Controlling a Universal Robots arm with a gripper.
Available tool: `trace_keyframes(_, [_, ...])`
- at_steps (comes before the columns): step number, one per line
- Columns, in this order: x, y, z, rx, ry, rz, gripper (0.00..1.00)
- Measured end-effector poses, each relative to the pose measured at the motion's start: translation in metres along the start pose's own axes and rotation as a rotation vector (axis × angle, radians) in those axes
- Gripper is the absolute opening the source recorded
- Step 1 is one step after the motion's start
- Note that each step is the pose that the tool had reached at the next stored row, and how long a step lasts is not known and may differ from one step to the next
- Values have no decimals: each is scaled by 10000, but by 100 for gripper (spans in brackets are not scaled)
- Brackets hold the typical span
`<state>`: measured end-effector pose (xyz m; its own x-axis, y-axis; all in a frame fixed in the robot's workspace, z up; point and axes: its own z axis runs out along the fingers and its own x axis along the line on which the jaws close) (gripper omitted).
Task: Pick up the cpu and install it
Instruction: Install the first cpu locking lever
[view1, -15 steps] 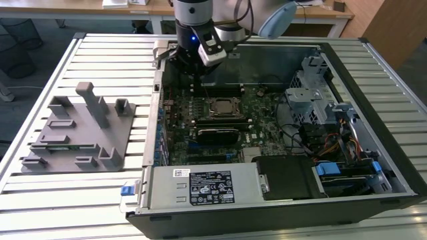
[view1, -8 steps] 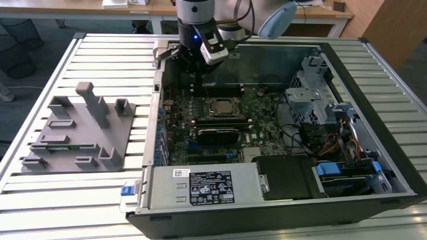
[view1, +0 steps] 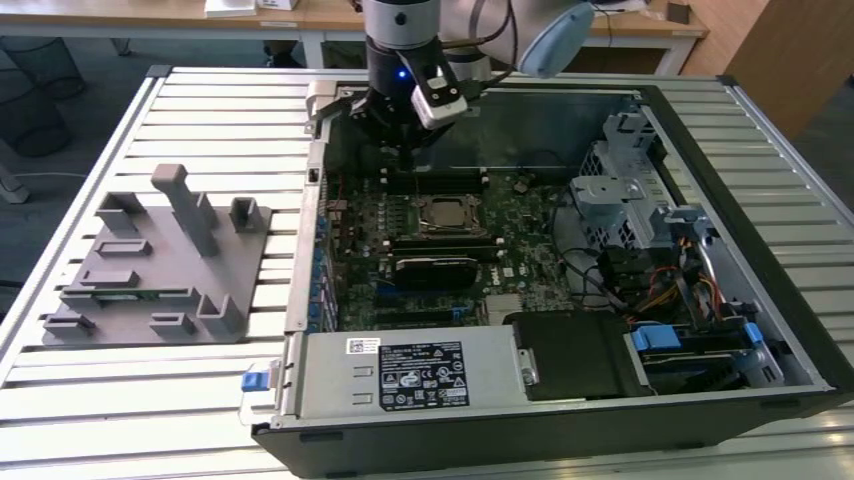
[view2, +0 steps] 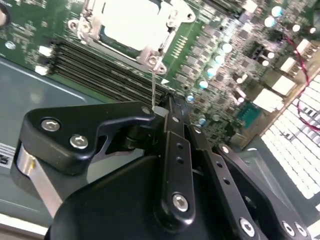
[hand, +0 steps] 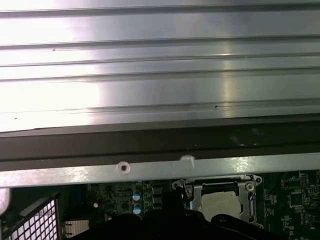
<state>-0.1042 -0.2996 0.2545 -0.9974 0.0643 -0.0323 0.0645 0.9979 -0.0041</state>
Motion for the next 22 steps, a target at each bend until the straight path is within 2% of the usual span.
trace_keyframes(5, [-153, 12, 6, 0, 1, -1, 11])
trace_keyframes(8, [-199, 14, 11, -9, 1, -2, 11])
trace_keyframes(9, [-200, 13, 13, -72, 6, 0, 11])
trace_keyframes(12, [-203, 4, 25, -351, 25, 10, 11])
trace_keyframes(13, [-205, -1, 32, -382, 24, 11, 11])
trace_keyframes(18, [-238, -7, 53, -385, 27, -88, 11])
trace_keyframes(22, [-285, -4, 77, -434, 31, -149, 11])
